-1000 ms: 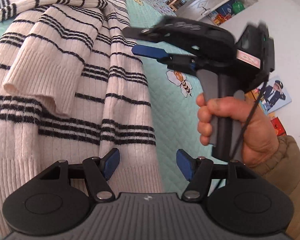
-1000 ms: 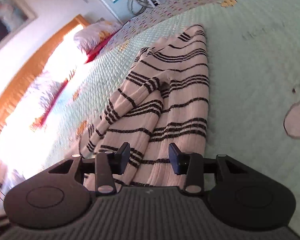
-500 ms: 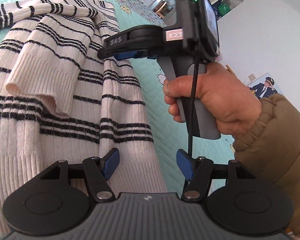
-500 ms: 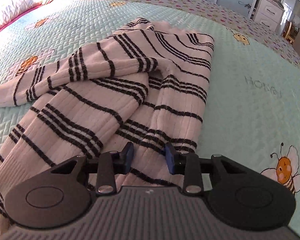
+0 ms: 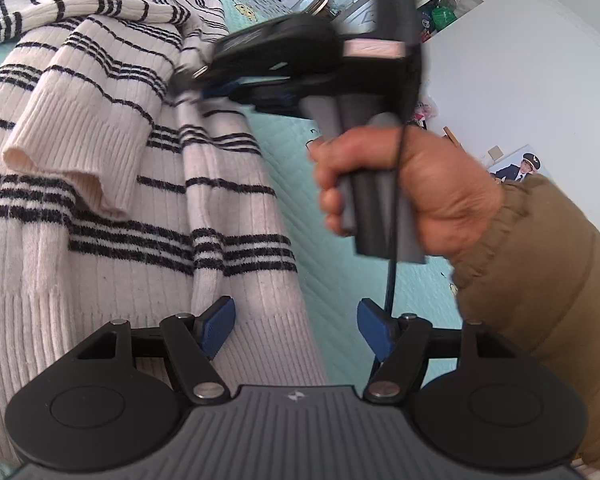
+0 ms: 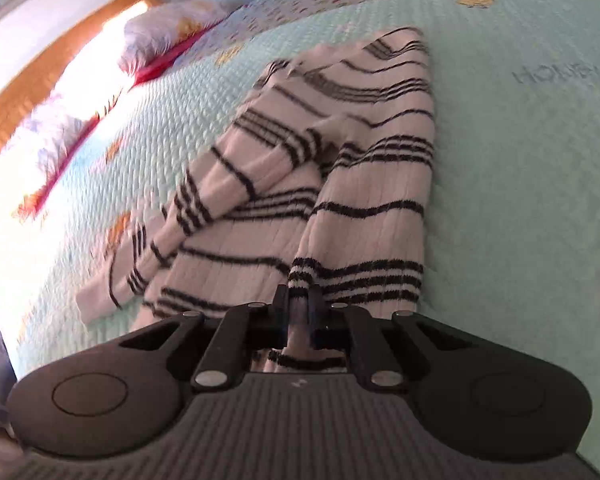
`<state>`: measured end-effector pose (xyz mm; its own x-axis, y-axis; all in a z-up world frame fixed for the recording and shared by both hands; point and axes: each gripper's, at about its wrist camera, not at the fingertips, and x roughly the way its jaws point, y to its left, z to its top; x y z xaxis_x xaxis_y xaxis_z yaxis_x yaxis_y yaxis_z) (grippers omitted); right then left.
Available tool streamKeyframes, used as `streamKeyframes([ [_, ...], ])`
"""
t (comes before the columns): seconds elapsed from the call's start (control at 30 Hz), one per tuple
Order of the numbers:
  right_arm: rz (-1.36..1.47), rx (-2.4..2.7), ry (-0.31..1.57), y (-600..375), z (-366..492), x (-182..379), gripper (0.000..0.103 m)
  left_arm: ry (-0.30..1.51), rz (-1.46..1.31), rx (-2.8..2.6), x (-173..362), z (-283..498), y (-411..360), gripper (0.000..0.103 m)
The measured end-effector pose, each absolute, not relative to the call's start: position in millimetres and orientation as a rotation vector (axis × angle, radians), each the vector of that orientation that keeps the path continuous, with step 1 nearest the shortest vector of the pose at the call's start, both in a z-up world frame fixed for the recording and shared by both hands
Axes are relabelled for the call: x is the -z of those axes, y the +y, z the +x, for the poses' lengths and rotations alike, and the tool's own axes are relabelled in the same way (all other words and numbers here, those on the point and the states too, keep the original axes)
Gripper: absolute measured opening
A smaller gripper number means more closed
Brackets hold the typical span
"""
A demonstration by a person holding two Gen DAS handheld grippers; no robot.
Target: Fold clothes
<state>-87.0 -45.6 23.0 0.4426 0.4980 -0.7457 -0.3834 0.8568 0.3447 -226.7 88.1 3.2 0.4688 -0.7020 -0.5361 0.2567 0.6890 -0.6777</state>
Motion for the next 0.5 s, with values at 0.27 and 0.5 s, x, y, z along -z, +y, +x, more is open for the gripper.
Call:
streamKeyframes([
  [0.27, 0.343, -0.627, 0.869, -95.0, -115.1, -42.7, 0.041, 0.92, -0.563, 0.612, -4.9, -227.8, 87.3, 0.071],
  [0.5, 0.796, -0.723, 1.0, -146.6, -132.6, 9.7, 0.04, 0.924, -0.558, 0.603, -4.2, -227.6, 88.0, 0.071],
])
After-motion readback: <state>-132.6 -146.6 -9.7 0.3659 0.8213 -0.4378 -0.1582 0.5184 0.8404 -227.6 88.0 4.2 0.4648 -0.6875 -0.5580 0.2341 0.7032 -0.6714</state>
